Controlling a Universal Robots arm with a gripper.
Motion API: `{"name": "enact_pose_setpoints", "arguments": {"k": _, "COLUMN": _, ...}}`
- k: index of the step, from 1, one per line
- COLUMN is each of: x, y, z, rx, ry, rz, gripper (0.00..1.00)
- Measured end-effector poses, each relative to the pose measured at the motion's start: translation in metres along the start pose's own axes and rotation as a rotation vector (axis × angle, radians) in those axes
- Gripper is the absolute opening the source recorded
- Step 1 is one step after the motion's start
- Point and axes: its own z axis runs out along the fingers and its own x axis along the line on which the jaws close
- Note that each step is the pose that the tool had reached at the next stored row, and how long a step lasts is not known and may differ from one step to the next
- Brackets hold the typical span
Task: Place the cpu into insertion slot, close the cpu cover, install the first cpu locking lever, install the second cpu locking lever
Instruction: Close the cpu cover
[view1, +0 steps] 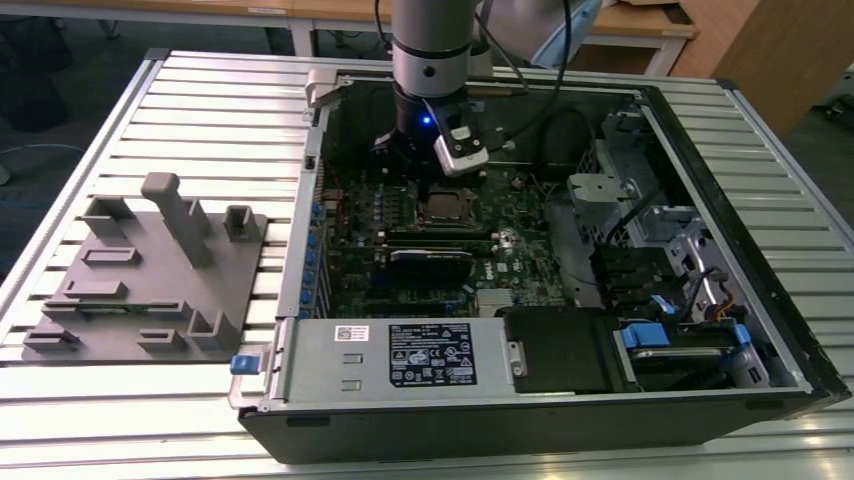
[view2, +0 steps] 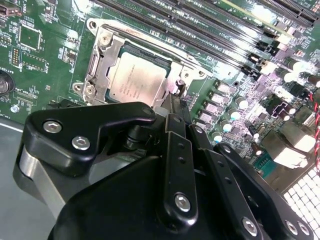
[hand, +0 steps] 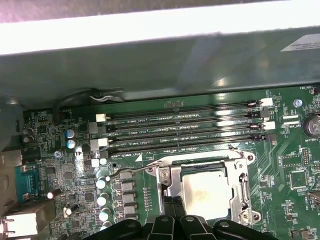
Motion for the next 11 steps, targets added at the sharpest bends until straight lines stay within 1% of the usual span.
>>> {"name": "enact_pose_setpoints", "arguments": {"k": 5, "x": -0.0002, "y": 0.0, "z": -0.0003, "rx": 0.0002, "ry": 0.0001, "rz": 0.0, "gripper": 0.1}}
{"name": "enact_pose_setpoints", "arguments": {"k": 11, "x": -0.0023, "y": 0.0003, "z": -0.0003, "rx": 0.0002, "ry": 0.0001, "rz": 0.0, "gripper": 0.1}}
